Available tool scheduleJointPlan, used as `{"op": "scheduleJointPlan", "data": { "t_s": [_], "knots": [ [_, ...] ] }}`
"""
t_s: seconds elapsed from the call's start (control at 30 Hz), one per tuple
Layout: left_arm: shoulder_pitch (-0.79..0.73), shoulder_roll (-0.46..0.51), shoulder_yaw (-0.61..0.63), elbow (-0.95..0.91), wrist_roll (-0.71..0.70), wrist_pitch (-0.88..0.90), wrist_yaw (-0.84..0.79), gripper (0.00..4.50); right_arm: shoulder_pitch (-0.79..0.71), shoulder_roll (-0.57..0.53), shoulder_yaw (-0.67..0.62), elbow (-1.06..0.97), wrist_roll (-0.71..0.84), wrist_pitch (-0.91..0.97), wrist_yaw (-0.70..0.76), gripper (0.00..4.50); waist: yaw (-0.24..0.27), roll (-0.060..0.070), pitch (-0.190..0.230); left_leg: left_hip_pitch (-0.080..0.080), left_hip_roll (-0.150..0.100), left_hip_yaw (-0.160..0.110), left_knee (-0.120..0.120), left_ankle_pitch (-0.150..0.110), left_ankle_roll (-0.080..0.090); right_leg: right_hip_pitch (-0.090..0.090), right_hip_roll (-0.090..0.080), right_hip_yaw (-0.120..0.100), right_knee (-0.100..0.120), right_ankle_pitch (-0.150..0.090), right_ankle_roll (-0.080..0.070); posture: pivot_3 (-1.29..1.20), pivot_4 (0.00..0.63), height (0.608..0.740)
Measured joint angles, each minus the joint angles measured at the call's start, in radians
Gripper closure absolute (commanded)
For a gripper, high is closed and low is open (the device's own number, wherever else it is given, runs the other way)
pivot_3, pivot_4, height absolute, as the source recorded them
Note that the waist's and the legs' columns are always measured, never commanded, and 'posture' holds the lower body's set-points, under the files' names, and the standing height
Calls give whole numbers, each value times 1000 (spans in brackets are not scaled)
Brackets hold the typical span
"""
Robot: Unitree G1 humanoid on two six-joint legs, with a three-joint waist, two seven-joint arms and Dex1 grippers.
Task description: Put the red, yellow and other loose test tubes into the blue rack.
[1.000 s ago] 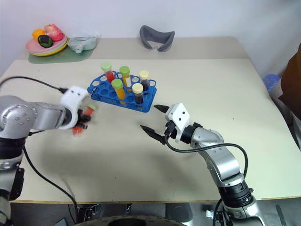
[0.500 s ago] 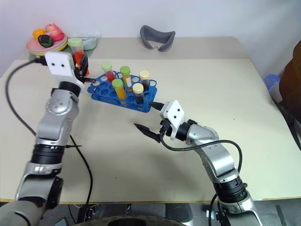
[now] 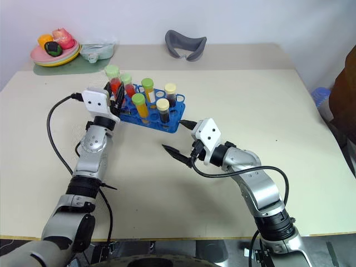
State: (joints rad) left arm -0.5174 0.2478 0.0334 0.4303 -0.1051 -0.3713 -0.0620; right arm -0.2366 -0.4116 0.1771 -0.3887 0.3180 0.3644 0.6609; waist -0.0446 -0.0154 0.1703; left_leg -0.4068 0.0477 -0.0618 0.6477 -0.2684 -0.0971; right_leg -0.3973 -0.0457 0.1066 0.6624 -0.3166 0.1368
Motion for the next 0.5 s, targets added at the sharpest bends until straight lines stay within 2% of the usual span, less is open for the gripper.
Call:
{"op": "scheduleJointPlan", "data": {
  "t_s": [0.5],
  "knots": [
    [-7,-57,41,97,7,-79,-39,3750,-7,-1,0,0,0,-1,4,0,0,0,0,1,0,0,0,-2,3,1,0,0,0,0,0,0,150,740]
  ]
}}
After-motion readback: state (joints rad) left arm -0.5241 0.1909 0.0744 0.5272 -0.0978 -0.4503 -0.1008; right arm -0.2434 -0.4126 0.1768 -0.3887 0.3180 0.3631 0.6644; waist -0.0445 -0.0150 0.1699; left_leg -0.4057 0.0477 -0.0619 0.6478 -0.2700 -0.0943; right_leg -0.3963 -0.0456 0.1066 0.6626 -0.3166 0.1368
